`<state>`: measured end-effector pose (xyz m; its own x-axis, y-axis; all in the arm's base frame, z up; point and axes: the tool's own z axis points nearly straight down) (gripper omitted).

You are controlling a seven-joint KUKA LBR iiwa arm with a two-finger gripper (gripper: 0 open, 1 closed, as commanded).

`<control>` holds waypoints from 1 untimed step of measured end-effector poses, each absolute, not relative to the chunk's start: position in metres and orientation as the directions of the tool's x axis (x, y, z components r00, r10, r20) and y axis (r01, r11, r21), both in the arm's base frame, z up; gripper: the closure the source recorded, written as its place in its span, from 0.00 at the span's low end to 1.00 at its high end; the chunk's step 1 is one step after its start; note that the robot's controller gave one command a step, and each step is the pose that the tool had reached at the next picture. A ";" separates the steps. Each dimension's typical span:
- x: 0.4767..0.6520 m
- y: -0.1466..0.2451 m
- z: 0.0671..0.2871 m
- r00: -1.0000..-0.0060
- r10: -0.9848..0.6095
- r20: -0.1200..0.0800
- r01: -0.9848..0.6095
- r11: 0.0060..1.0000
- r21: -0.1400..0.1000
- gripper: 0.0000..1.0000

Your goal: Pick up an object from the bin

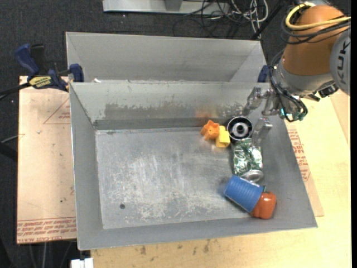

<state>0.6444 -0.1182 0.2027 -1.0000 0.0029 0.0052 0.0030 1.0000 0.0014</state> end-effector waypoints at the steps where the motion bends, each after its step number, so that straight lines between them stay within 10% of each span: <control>1: 0.646 -0.118 0.208 -1.000 0.001 -0.003 0.001 1.000 0.000 0.00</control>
Offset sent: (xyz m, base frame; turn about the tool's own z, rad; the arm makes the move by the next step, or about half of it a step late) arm 0.0072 0.0340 -0.1327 -0.2119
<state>0.6460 -0.1178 0.2077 -1.0000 0.0010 -0.0026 0.0010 1.0000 0.0003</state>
